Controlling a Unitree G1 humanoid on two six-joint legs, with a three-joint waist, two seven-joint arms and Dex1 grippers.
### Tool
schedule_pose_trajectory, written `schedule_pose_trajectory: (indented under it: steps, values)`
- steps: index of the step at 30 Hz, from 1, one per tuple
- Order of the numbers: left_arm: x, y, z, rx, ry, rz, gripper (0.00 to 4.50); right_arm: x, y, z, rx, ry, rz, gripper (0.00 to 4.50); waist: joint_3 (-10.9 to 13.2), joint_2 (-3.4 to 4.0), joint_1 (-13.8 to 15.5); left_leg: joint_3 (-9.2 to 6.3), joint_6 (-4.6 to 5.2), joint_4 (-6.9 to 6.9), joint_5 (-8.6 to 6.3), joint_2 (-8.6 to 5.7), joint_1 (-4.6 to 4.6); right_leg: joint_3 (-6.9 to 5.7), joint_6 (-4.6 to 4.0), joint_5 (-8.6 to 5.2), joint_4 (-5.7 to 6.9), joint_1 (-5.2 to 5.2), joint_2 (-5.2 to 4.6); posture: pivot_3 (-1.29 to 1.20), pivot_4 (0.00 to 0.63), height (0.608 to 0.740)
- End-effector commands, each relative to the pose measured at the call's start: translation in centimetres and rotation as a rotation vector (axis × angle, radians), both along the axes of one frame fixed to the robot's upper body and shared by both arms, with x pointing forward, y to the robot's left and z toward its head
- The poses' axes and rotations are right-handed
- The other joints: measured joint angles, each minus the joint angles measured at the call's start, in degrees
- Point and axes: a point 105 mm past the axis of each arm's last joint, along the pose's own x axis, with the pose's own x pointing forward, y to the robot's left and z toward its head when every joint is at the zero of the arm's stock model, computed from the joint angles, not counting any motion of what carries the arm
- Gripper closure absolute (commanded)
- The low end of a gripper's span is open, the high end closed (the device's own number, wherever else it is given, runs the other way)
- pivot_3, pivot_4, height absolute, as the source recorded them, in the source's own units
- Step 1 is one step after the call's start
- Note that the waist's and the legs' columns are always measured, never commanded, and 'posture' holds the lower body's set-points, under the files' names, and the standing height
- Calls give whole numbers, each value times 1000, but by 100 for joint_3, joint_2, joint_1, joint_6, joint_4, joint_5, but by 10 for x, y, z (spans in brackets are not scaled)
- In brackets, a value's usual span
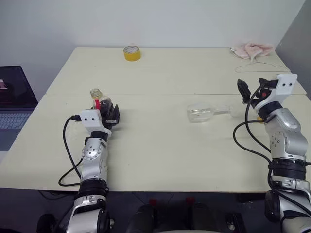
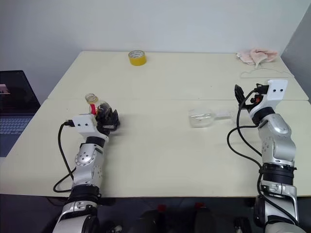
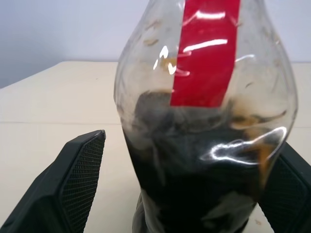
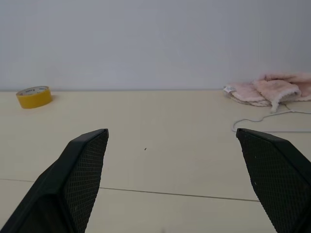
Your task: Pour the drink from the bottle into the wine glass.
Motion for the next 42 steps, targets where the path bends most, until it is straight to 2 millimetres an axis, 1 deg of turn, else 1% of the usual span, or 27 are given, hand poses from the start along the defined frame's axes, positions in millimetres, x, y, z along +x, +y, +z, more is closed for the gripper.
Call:
schedule_pose_trajectory:
  steps: [1,6,9,16,19,22,26,28,30,32,35,36,38,40,42]
  values:
    - [-7,-3,14,8,-36,-29,7,-2,10,21,-35,-58,54,0,0,1,-3,0,0,0,0,1,0,0,0,0,0,0,0,0,150,740]
    - [-18,-9,15,12,-8,-38,7,-3,19,26,-61,-64,96,0,0,1,-7,-2,0,-1,0,1,1,0,0,0,1,0,1,0,150,740]
    - [-25,-12,10,1,16,-30,7,-2,23,26,-67,-61,105,0,0,1,-4,-2,0,-1,0,1,1,0,0,0,0,0,1,0,150,740]
    - [-37,-23,6,-14,44,-48,7,0,24,32,-91,-76,98,0,0,1,3,-1,0,-1,0,1,1,0,0,0,0,0,1,0,150,740]
    - [-55,-28,0,-26,56,-43,7,-1,32,30,-163,-45,138,0,-1,1,3,2,0,-1,0,0,1,3,0,0,-1,0,0,0,150,740]
    - [-64,-30,-4,-27,72,-47,7,-1,40,29,-224,-22,164,0,0,2,11,3,0,-6,0,3,3,5,0,0,-4,0,2,0,150,740]
    - [-77,-33,-11,-45,107,-57,7,-2,41,32,-319,17,185,0,0,2,15,4,0,-2,0,4,2,6,0,0,-3,0,4,0,150,740]
    - [-82,-41,-15,-42,125,-91,7,-5,39,35,-391,47,225,0,1,3,33,6,0,-2,0,1,1,9,0,0,-6,1,2,0,150,740]
    - [-84,-48,-16,-42,134,-118,7,-12,40,29,-489,93,298,0,1,3,62,7,0,-1,0,-3,-1,9,0,0,-14,2,-2,0,150,740]
    - [-85,-60,-14,-47,138,-197,7,-18,41,24,-584,141,367,0,1,3,65,6,1,0,0,-2,-2,5,0,0,-16,5,-1,0,150,740]
    - [-87,-95,-10,46,171,-424,7,-26,45,20,-756,204,472,0,1,3,50,10,1,-2,-1,2,1,7,0,0,-15,6,2,0,150,740]
    - [-88,-101,-10,68,179,-468,7,-27,45,19,-791,218,490,0,2,4,44,11,1,-3,-1,3,1,7,0,0,-16,5,3,0,150,740]
    - [-89,-115,-4,97,188,-563,7,-27,46,12,-876,266,521,0,2,4,37,15,1,-3,-1,3,2,10,0,0,-15,5,3,0,150,740]
    - [-88,-131,7,134,190,-658,7,-26,48,2,-980,318,571,0,3,5,35,13,1,-5,-1,5,2,9,0,0,-16,4,4,0,150,740]
    - [-86,-143,14,192,201,-731,7,-21,50,-6,-1082,350,590,0,3,4,30,12,1,-5,-1,6,2,8,0,0,-16,4,5,0,150,740]
